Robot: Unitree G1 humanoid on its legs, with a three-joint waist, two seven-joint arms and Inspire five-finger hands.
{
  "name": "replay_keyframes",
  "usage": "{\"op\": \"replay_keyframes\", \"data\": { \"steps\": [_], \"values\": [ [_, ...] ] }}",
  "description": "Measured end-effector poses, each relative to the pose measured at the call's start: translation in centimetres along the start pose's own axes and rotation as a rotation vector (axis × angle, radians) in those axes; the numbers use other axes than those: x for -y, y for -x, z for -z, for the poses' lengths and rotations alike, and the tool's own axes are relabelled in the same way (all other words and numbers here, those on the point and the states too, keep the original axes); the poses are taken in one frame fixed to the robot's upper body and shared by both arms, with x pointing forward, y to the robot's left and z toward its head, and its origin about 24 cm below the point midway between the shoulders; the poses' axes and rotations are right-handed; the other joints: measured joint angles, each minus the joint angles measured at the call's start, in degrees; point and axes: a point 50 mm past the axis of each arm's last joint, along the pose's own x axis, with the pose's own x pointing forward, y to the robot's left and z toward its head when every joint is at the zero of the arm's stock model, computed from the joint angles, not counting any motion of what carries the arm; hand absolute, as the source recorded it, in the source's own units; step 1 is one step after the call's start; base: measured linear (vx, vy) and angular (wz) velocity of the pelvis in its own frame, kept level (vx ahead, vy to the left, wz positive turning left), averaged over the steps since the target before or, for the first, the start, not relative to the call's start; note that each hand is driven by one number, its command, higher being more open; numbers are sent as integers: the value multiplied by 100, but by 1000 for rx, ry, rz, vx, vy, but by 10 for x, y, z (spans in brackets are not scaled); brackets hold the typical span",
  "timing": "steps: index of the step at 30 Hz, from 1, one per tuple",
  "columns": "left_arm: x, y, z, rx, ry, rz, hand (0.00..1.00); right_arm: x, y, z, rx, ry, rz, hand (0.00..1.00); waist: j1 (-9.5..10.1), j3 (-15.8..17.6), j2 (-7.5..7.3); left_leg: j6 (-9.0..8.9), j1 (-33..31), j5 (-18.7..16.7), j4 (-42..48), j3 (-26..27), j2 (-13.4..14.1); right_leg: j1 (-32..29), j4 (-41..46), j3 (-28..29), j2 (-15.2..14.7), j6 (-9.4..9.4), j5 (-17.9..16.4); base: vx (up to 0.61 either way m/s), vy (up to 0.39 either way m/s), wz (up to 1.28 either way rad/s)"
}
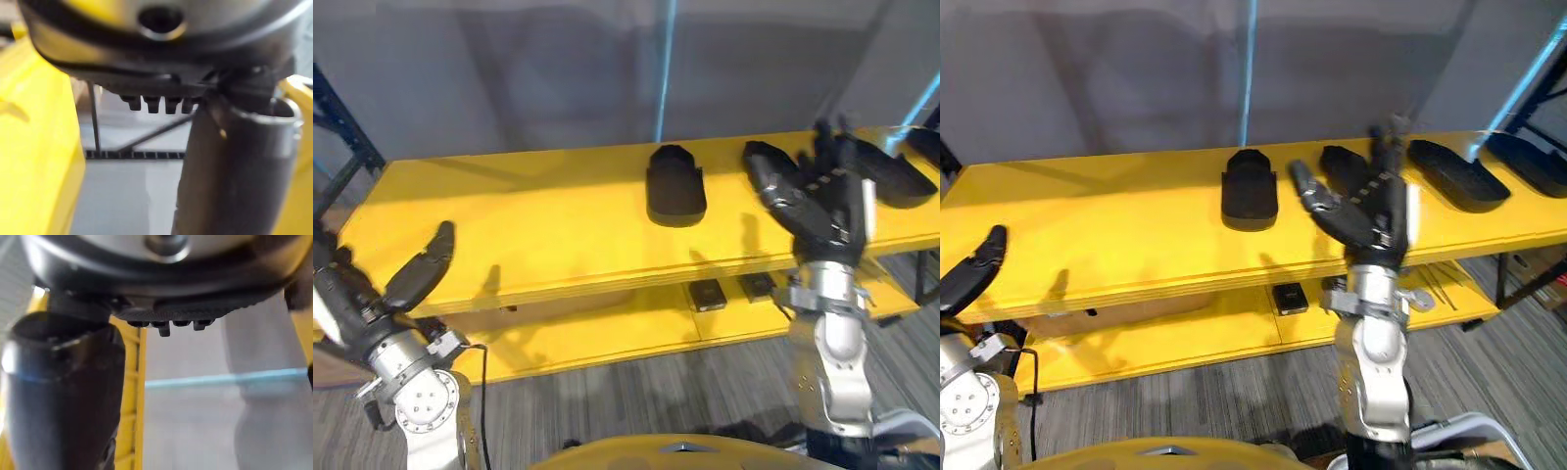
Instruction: Walk over and take three plastic housings, then place them on the shelf
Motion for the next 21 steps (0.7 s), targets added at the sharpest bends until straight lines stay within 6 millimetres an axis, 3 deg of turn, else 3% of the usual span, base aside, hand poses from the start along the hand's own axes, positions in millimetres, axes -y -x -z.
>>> {"op": "replay_keyframes", "data": {
  "steps": [2,5,8,12,15,18,20,21],
  "values": [
    [-27,-8,15,-36,-73,-218,100,-19,-13,7,-7,-22,-107,100,210,90,-30,4,-8,7,2,-215,-22,146,-67,-213,3,-14,-9,64,-23,45],
    [-46,-11,22,-50,-122,-326,100,-29,-19,14,-40,-21,-162,100,408,129,-83,5,-9,6,3,-375,-57,240,-62,-346,-20,-50,-53,40,-3,33],
    [-65,-9,40,-114,-197,-428,100,-43,-27,21,-61,-27,-218,100,462,198,-87,21,-11,-2,3,-500,-147,299,-12,-478,-110,-12,-142,14,17,25],
    [-98,9,84,-292,-297,-630,100,-57,-29,26,-97,-38,-277,100,514,291,-81,2,0,-56,4,-498,-208,265,61,-472,-180,-9,-183,2,33,-1],
    [-119,30,115,-492,-215,-710,100,-67,-27,33,-144,-43,-314,100,520,366,-147,30,4,-93,136,-495,-198,303,64,-451,-185,-11,-185,14,1,-5],
    [-117,60,152,-762,-160,-555,100,-75,-28,41,-197,-47,-329,100,539,430,-140,-9,-19,-213,306,-492,-186,309,109,-425,-210,-9,-230,0,0,-4],
    [-103,103,181,-1058,-168,-205,100,-81,-26,47,-234,-98,-326,100,534,545,-95,-34,-31,-320,433,-454,-188,271,227,-366,-258,1,-328,-26,20,-10],
    [-99,114,186,-1127,-151,-140,100,-84,-25,48,-241,-116,-331,100,531,553,-88,-39,-41,-354,477,-423,-185,238,256,-316,-266,2,-336,-15,28,-22]
  ]
}}
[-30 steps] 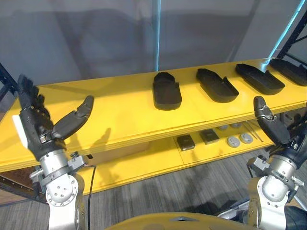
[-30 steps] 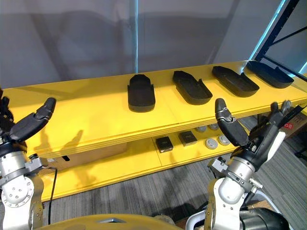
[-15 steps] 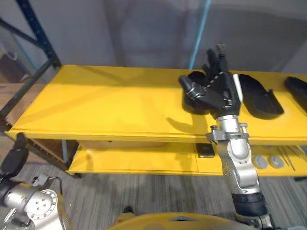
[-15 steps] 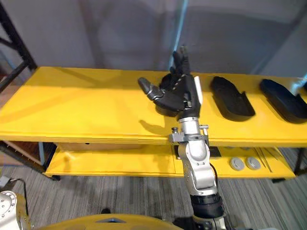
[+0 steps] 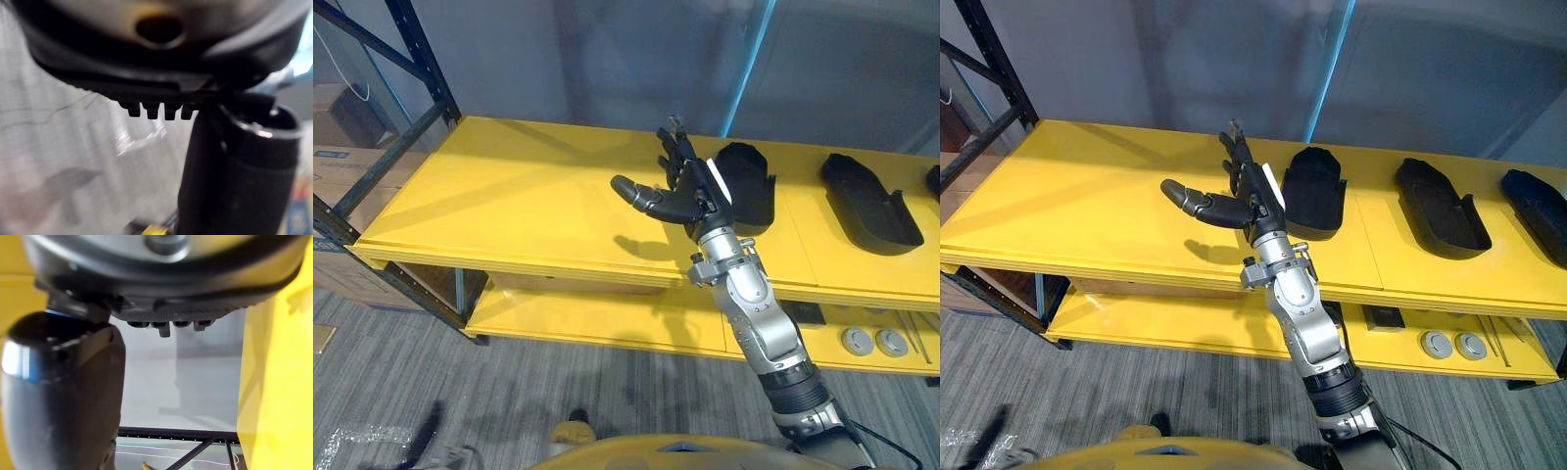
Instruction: Walk over and take three plastic housings, then place them on the shelf
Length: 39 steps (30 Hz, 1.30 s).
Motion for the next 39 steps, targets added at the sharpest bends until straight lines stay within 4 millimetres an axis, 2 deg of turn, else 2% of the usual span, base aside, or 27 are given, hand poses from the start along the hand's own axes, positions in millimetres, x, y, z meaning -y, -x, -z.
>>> {"op": "replay_keyframes", "data": {
  "steps": [1,2,5,7,8,10,12,18,25,30,34,39],
  "values": [
    [4,1,11,-65,-2,54,100,-3,0,1,-4,-14,-8,100,-1,8,12,3,-4,-33,36,38,4,-26,7,46,-4,-1,-1,-9,34,-29],
    [15,9,39,-206,8,158,100,-16,-1,5,-16,-57,-48,100,-138,26,28,-9,-115,-145,232,80,28,-91,9,121,-12,18,15,-1,30,-26],
    [32,15,53,-281,18,248,100,-33,0,14,-57,-77,-114,100,-245,61,74,-9,-182,-160,325,137,46,-183,17,216,-14,83,61,22,17,-18],
    [40,15,51,-280,45,296,100,-45,1,25,-105,-73,-161,100,-274,132,186,-25,-202,-180,393,72,64,-237,46,293,-6,83,60,25,-10,-16],
    [43,16,51,-284,70,320,100,-47,0,26,-110,-70,-170,100,-275,164,215,-15,-213,-188,393,27,63,-265,60,322,-2,83,60,6,-7,-9],
    [64,21,51,-295,134,424,100,-47,-1,27,-114,-67,-163,100,-272,333,420,17,-347,-178,398,-7,44,-407,94,332,-16,107,79,-7,5,2],
    [70,24,52,-290,127,464,100,-48,0,30,-125,-67,-164,100,-281,415,496,31,-363,-168,393,-12,40,-420,100,334,-17,120,89,17,-4,-2],
    [77,28,54,-275,100,490,100,-53,0,31,-124,9,-175,100,-280,514,561,35,-361,-165,363,-177,65,-497,130,441,4,103,74,27,-14,-9],
    [78,30,53,-247,87,492,100,-55,2,34,-121,60,-97,100,-261,539,604,41,-277,-156,264,-120,124,-633,410,509,-3,64,-39,-37,-5,-5],
    [80,33,52,-234,113,491,100,-56,8,39,-141,32,-27,100,-243,537,614,41,-262,-149,228,-43,113,-789,642,585,-69,76,-149,-27,9,-7],
    [85,36,51,-224,138,506,100,-51,10,40,-141,66,23,100,-254,529,629,55,-271,-114,165,-15,71,-921,808,630,-120,102,-213,0,0,0],
    [88,37,51,-222,144,523,100,-36,13,41,-150,64,99,100,-284,511,652,65,-265,-107,155,-24,26,-913,810,623,-163,121,-217,0,0,0]
  ]
}}
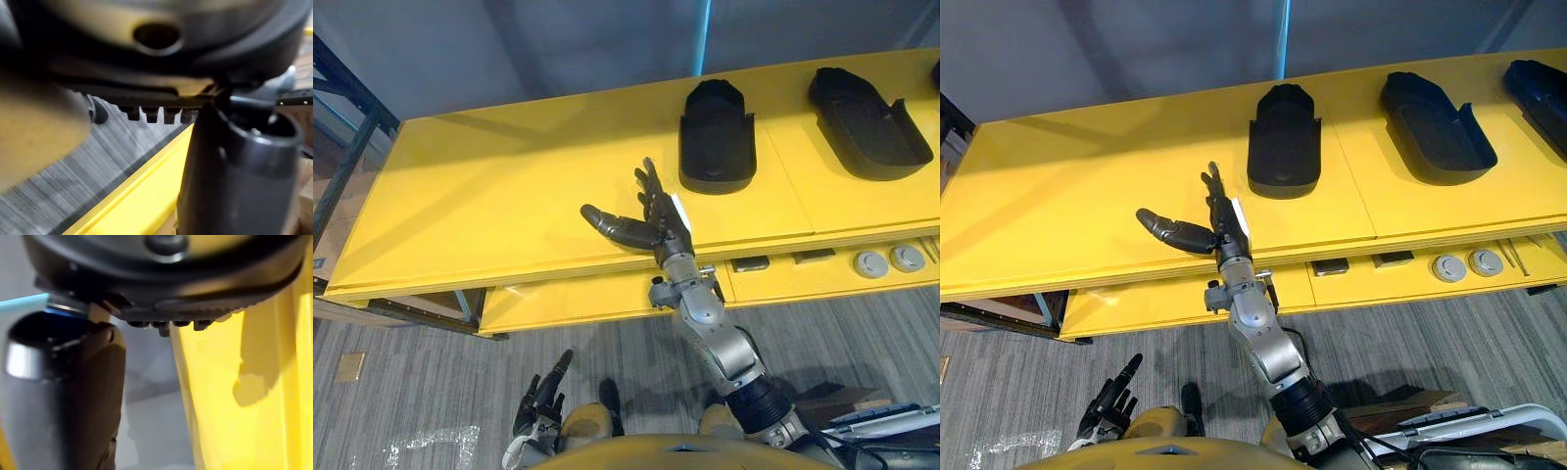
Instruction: Walk over and take three plastic housings, then place them on the shelf
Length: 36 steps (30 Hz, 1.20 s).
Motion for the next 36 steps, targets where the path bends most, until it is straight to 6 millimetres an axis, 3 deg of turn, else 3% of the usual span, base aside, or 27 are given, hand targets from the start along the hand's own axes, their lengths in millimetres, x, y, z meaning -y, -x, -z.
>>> {"op": "replay_keyframes", "data": {
  "steps": [17,36],
  "values": [
    [3,0,-1,5,-59,41,100,41,11,8,-17,29,188,100,5,-95,3,47,107,80,-95,-111,-53,190,-119,-120,-7,57,47,-9,3,3],
    [-2,0,-5,3,-101,48,100,78,20,19,-24,75,397,100,29,-225,-181,53,132,166,-187,-152,-49,283,-227,-138,29,59,143,-8,1,1]
  ]
}}
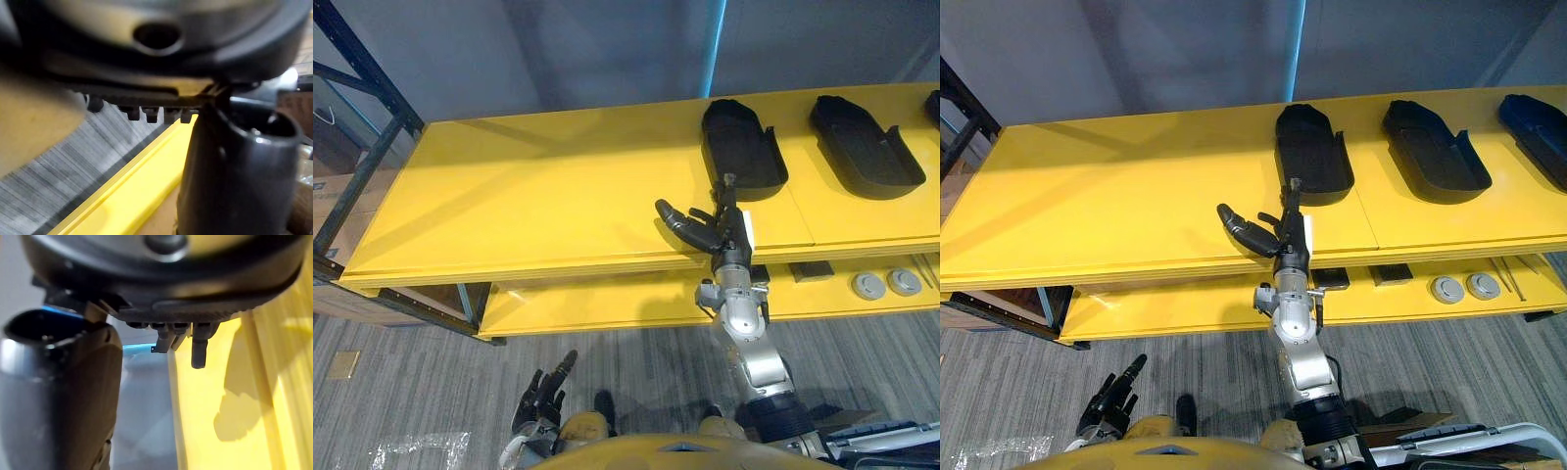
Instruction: Walk over and take three plastic housings, then place them on the shelf
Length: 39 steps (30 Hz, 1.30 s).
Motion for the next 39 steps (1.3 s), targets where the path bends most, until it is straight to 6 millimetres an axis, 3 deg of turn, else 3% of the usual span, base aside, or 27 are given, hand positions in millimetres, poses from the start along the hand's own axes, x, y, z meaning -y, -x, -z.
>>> {"op": "replay_keyframes", "data": {
  "steps": [6,14,16,19,21,24,25,26,27,31,34,39],
  "values": [
    [-1,0,-1,1,-2,7,100,10,-3,0,17,-3,6,100,-4,-3,-27,-2,0,8,-15,-4,0,7,1,0,4,-2,2,0,0,0],
    [-8,1,-5,1,-14,-8,100,7,-1,-8,65,-50,-244,100,-42,-45,-154,-35,69,64,-221,19,46,39,-225,18,109,-38,91,6,-2,-2],
    [-14,2,-6,0,-16,-34,100,6,4,-21,113,-105,-317,100,-45,-62,-238,-53,112,71,-276,97,45,73,-377,68,162,-42,163,49,5,-20],
    [-28,5,-7,0,18,-87,100,15,16,-59,270,-192,-427,100,-132,-101,-394,-74,232,18,-306,285,65,121,-489,242,210,-49,205,68,14,-32],
    [-36,6,-9,5,-1,-120,100,36,21,-89,406,-240,-431,100,-250,-147,-502,-93,391,-45,-332,453,72,199,-499,390,227,-44,211,68,21,-34],
    [-39,7,-10,7,-21,-137,100,73,24,-108,535,-244,-304,100,-394,-249,-601,-95,562,-109,-387,666,58,219,-501,600,232,-28,220,12,37,-33],
    [-39,7,-10,7,-21,-137,100,73,24,-108,535,-244,-304,100,-394,-249,-601,-95,562,-109,-387,666,58,219,-501,600,232,-28,220,-23,35,-32],
    [-39,6,-8,-2,-26,-139,100,92,28,-109,554,-218,-202,100,-514,-328,-631,-98,593,-125,-422,760,44,190,-507,687,232,-14,228,-19,28,-25],
    [-39,5,-7,-7,-32,-138,100,99,29,-108,549,-209,-155,100,-556,-335,-632,-101,637,-134,-448,815,41,186,-506,748,239,-12,230,-19,21,-40],
    [-33,2,0,-41,-95,-129,100,119,40,-95,476,-196,5,100,-682,-404,-494,-114,744,-170,-463,1066,53,144,-496,978,272,-6,254,-16,7,-27],
    [-29,3,5,-55,-117,-122,100,125,52,-79,399,-215,90,100,-711,-460,-400,-151,797,-197,-452,1257,107,110,-496,1126,323,-17,274,8,-8,-29],
    [-30,4,8,-64,-154,-135,100,127,83,-42,201,-278,223,100,-797,-462,-394,-243,949,-286,-469,1567,210,107,-497,1324,424,-23,281,-21,-39,-29]
  ]
}}
